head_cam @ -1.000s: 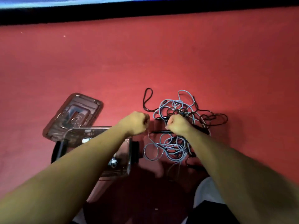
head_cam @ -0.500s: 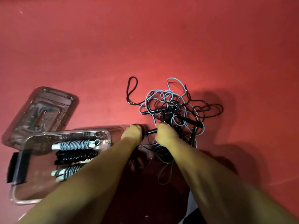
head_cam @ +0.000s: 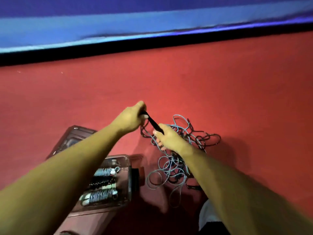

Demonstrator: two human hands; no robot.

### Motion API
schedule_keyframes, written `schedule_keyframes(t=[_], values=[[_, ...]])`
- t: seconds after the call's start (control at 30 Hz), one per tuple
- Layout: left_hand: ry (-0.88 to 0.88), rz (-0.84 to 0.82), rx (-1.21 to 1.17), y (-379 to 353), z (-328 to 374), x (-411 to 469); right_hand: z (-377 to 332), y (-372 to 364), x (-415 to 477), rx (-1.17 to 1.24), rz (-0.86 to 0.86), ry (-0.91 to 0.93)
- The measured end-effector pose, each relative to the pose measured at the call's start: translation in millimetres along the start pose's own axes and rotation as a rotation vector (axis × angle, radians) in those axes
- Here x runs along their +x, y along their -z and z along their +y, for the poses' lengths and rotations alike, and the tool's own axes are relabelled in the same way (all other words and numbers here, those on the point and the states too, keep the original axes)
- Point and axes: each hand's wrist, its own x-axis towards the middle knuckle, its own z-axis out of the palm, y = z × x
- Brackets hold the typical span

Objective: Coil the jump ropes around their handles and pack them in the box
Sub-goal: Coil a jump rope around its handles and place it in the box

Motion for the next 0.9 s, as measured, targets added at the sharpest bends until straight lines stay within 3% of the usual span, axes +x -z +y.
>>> schedule_keyframes(t=[0.2,0.3,0.43,0.53,0.7,0.77,0.9], values=[[0.176,0.482,-0.127,107,35,-39,-133,11,-50,0.034,0.073,0.241],[0.290,0.310,-0.660,132,63,-73,-182,2,-84,-0.013,0.033,0.311],[0.218,0.291,-0.718,155,76,-121,-229,-6,-137,-0.158,-0.152,0.421],[0.177,0.297,-0.865,168,73,-148,-235,4,-153,-0.307,-0.302,0.404],[0.046,-0.017,-0.744,187,62,-169,-222,-2,-122,-0.237,0.089,0.302],[-0.031,-0.065,-0.922,191,58,-168,-222,-10,-108,-0.181,0.109,0.403],[-0.134,0.069,-1.496,210,42,-156,-222,-11,-93,-0.156,0.072,0.499]])
